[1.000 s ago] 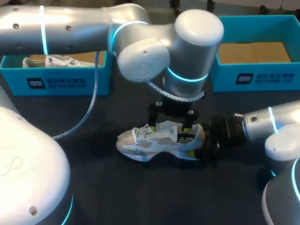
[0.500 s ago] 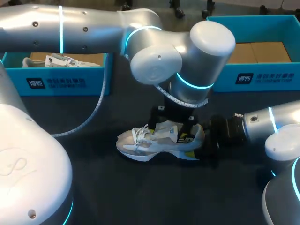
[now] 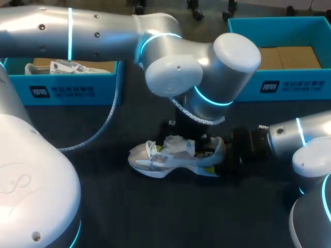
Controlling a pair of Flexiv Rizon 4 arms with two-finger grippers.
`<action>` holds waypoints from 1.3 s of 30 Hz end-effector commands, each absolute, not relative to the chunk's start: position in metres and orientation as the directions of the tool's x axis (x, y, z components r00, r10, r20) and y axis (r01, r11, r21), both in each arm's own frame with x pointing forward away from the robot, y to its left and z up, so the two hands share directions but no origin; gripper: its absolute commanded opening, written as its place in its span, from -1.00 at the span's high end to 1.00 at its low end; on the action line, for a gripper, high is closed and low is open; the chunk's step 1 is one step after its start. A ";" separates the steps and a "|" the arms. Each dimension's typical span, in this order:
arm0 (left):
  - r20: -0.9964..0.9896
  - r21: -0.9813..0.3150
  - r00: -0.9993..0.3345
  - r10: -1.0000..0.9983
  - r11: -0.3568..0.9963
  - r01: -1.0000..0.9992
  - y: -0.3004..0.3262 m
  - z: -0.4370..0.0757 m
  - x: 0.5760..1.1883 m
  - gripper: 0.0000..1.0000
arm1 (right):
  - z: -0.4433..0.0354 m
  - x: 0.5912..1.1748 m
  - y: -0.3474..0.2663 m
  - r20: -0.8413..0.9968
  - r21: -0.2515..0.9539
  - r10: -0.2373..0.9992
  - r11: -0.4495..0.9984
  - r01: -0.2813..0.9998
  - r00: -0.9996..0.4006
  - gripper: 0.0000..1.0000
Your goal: Take the shoe out of the shoebox, open the shoe tongue, remove and reinsert the insole, then place the shoe into the shoebox
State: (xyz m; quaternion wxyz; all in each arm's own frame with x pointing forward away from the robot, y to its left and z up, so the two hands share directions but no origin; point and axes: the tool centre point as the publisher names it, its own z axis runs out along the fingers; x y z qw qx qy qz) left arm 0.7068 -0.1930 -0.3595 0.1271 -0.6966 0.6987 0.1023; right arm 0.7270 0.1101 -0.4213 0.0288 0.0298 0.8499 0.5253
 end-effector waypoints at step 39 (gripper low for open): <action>-0.298 -0.004 0.009 -0.954 -0.008 -1.000 -0.093 -0.337 0.705 0.15 | -0.422 0.727 0.110 -0.018 0.893 0.082 0.449 0.021 -0.996 1.00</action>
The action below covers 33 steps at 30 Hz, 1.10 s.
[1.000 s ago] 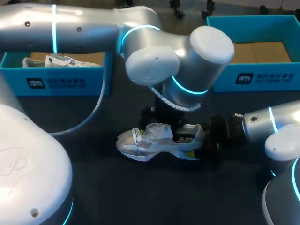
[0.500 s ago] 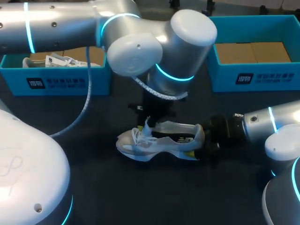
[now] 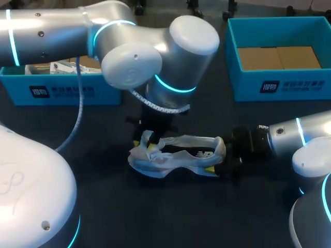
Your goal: Take the shoe out of the shoebox, open the shoe tongue, remove and reinsert the insole, then place the shoe into the shoebox
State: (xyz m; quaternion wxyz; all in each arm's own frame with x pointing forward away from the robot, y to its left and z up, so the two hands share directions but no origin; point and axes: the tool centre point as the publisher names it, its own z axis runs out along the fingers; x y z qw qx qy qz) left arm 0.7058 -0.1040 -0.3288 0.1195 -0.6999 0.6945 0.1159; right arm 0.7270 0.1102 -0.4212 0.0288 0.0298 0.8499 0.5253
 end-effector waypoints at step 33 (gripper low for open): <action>-0.228 -0.135 -0.295 -0.928 0.330 -0.934 -0.107 -0.324 0.706 -1.00 | -0.422 0.727 0.110 -0.018 0.893 0.082 0.449 0.021 -0.996 1.00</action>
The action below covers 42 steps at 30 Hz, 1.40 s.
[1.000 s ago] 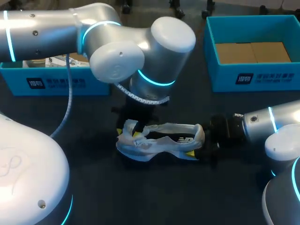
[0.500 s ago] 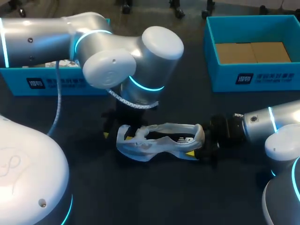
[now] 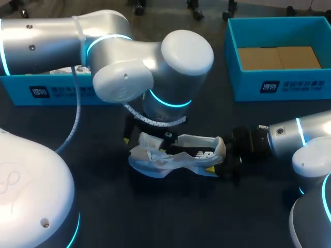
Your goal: Take the shoe out of the shoebox, open the shoe tongue, remove and reinsert the insole, then place the shoe into the shoebox
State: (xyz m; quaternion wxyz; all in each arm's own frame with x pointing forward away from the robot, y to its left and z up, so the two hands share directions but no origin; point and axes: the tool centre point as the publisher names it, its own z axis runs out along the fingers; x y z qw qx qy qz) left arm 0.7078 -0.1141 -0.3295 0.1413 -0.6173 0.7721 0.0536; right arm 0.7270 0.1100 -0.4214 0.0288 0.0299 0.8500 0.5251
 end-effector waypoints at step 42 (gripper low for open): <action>-0.082 -0.179 -0.989 0.119 0.975 0.133 -0.205 -0.246 0.724 1.00 | -0.422 0.727 0.110 -0.018 0.893 0.082 0.449 0.021 -0.996 1.00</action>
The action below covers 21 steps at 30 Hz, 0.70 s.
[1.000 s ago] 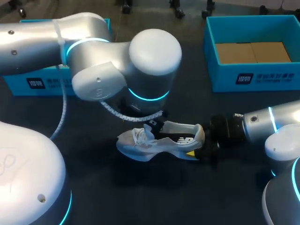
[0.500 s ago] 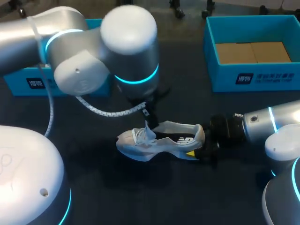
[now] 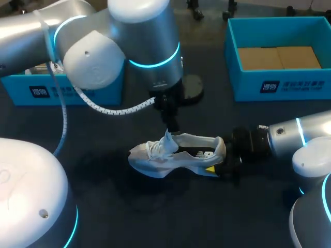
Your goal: Take the shoe out of the shoebox, open the shoe tongue, remove and reinsert the insole, then place the shoe into the shoebox
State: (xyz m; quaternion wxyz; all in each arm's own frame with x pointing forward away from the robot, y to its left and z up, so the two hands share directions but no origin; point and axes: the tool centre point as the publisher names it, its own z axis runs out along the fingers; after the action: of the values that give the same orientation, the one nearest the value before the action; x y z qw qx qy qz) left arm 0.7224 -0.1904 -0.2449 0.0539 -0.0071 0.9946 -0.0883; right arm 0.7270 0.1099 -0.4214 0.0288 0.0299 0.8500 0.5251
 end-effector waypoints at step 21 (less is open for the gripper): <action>-0.135 -0.225 -0.986 0.099 0.966 0.128 -0.247 -0.304 0.688 1.00 | -0.422 0.727 0.110 -0.018 0.893 0.082 0.449 0.021 -0.996 1.00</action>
State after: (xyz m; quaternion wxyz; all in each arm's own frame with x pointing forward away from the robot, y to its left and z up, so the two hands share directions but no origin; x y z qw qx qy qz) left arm 0.6948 -0.2351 -0.2815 0.0174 0.1118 0.9869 -0.1152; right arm 0.7270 0.1099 -0.4214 0.0288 0.0300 0.8500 0.5251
